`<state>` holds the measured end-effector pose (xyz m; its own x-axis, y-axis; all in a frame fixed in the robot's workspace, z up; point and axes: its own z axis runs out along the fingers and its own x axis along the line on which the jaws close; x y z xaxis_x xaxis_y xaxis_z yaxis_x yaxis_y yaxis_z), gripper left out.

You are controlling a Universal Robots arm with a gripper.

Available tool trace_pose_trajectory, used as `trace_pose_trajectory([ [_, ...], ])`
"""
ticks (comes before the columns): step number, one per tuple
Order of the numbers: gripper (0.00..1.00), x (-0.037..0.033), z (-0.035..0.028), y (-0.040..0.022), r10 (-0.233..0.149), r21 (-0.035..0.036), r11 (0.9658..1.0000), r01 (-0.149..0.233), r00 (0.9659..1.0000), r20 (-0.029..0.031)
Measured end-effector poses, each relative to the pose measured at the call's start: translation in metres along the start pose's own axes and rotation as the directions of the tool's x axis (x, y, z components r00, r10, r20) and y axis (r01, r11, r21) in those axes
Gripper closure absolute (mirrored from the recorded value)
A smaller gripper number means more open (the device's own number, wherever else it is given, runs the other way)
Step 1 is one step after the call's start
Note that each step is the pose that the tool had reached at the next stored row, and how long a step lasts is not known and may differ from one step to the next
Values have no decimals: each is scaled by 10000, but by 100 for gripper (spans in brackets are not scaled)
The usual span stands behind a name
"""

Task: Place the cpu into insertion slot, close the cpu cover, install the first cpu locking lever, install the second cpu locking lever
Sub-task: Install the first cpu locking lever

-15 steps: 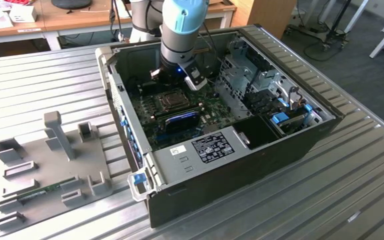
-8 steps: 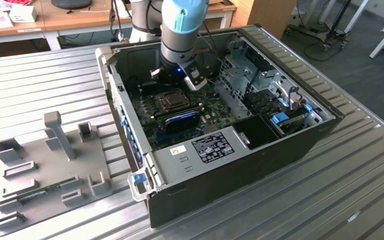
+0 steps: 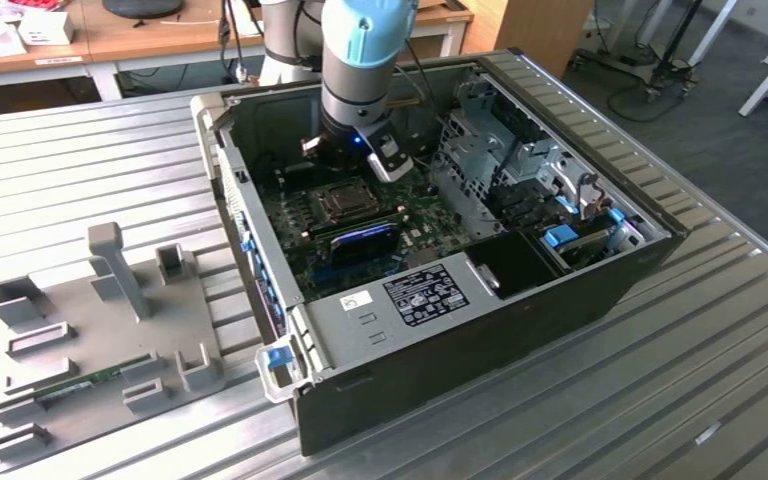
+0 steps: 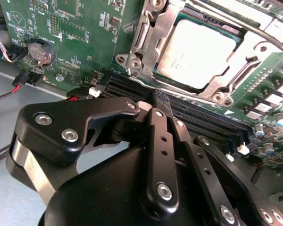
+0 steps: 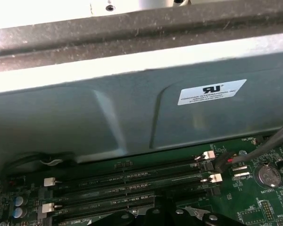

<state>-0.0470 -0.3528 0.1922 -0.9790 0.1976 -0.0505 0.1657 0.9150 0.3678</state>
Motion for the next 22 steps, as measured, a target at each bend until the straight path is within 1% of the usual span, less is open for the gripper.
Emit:
trace_pose_trajectory([
  [4,90,-1,-21,8,7,-5,10000,-7,10000,5],
  [9,90,-2,-78,30,2,-89,10000,-1,10000,41],
  [12,90,-1,-102,39,-3,-98,10000,4,10000,59],
  [16,90,9,-104,38,-7,-97,10000,7,10000,71],
  [17,90,19,-105,36,-12,-85,10000,13,10000,80],
  [18,90,35,-109,33,-18,-59,10000,18,10000,88],
  [22,90,107,-117,21,-37,-27,10000,38,9999,136],
])
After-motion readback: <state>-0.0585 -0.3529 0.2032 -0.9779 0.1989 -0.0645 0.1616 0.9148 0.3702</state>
